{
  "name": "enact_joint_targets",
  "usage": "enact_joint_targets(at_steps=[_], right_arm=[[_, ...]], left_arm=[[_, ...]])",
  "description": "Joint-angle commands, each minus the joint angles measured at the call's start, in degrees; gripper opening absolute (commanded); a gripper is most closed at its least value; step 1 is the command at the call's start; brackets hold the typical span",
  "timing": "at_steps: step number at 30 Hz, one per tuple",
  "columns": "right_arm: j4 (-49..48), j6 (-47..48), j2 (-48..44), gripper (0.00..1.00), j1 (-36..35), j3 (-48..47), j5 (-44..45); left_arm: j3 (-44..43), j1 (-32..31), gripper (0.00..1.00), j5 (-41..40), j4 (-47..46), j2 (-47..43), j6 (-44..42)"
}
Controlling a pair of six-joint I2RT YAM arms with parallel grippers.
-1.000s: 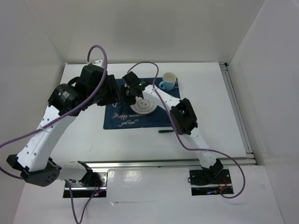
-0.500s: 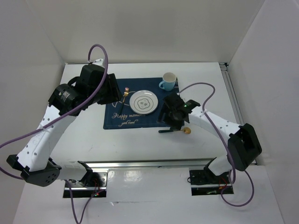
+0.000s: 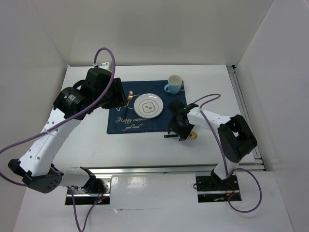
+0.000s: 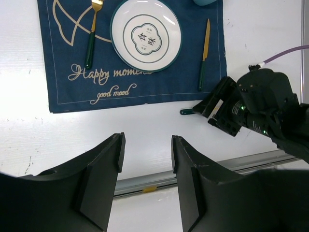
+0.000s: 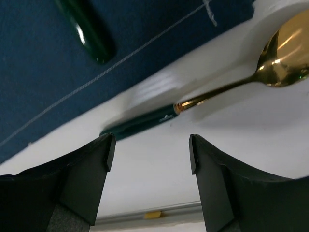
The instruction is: Set the dinner table for one person
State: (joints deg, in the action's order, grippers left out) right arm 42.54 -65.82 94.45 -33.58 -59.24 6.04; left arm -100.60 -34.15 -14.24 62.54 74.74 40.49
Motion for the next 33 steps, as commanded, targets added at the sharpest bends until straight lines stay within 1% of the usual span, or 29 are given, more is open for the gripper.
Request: enact_joint_targets(at_steps=[1, 3, 5, 8, 9, 12, 13, 15, 16, 18, 20, 21, 24, 25, 26, 27, 28, 30, 32, 33], right_arm=[[-1.9, -2.1, 2.7, 0.74, 1.7, -3.2, 2.0], [-1.3, -2.8, 3.8, 0.74, 2.2, -4.0, 2.6], [-0.8, -3.3, 5.4, 0.71, 2.2, -4.6, 2.6], [1.0, -5.1, 6.6, 0.62, 2.2, -4.6, 3.2], [1.6, -6.0, 6.6, 0.58, 2.2, -3.7, 3.2], [2.1, -7.8, 5.2, 0.51, 2.2, 0.1, 3.2], [2.7, -9.4, 4.3, 0.45, 2.2, 1.2, 3.2], [3.4, -10.6, 0.2, 0.39, 2.2, 4.8, 3.2], [3.9, -11.9, -1.2, 0.31, 2.2, 5.9, 3.2], [6.0, -12.9, -5.5, 0.22, 2.2, 7.8, 4.8], [7.5, -12.9, -9.1, 0.13, 2.8, 7.8, 6.7], [8.9, -12.4, -10.2, 0.06, 2.8, 7.8, 7.6], [10.4, -7.2, -12.7, 0.00, 2.8, 4.3, 10.9], [9.9, -1.0, -12.7, 0.00, 2.8, 3.3, 11.5], [9.3, 2.2, -13.4, 0.00, 2.8, 2.0, 11.5], [6.5, 6.5, -13.4, 0.00, 2.8, -0.4, 11.5], [4.5, 16.2, -12.7, 0.01, 2.8, -1.7, 8.8], [-0.1, 23.9, -9.5, 0.06, 2.8, -4.4, 6.0], [-2.4, 33.2, -6.3, 0.07, 2.8, -8.4, 3.3], [-2.4, 34.6, -2.6, 0.07, 2.8, -10.3, 3.3]], left_arm=[[0.3, 0.3, 0.60, -0.1, -1.6, -1.2, -1.3], [0.3, 0.3, 0.60, -0.1, -2.2, -1.2, -1.3], [0.8, 0.3, 0.60, -0.1, -2.2, -1.2, -1.3], [0.8, 0.3, 0.60, -0.1, -2.2, -1.2, -1.8], [0.8, 0.3, 0.60, -0.1, -2.2, -1.2, -1.8], [0.8, 0.3, 0.60, -0.1, -2.2, -0.6, -1.8], [0.8, 0.3, 0.60, -0.1, -2.2, -0.6, -1.8], [0.8, 0.3, 0.60, 0.5, -2.7, -0.6, -1.8], [0.8, 0.3, 0.60, 1.1, -3.2, -0.6, -1.8], [0.8, 0.3, 0.60, 1.1, -3.2, 0.0, -1.8], [0.8, 0.3, 0.60, 1.1, -3.2, 0.0, -2.3], [0.8, 0.3, 0.60, 1.1, -3.2, 0.0, -2.3], [0.8, 0.3, 0.60, 1.1, -3.2, 0.5, -2.9], [0.8, 0.3, 0.60, 1.1, -3.2, 0.5, -2.9], [0.8, 0.3, 0.60, 1.1, -3.2, 0.5, -3.4], [0.8, 0.3, 0.60, 1.1, -3.2, 0.5, -3.4], [0.8, 0.3, 0.60, 1.1, -3.2, 0.5, -3.4], [1.4, 0.3, 0.60, 0.5, -3.2, 0.5, -3.4], [1.4, 0.3, 0.60, 0.5, -3.2, 1.0, -3.4], [1.4, 0.3, 0.60, 0.5, -3.7, 1.5, -3.4]])
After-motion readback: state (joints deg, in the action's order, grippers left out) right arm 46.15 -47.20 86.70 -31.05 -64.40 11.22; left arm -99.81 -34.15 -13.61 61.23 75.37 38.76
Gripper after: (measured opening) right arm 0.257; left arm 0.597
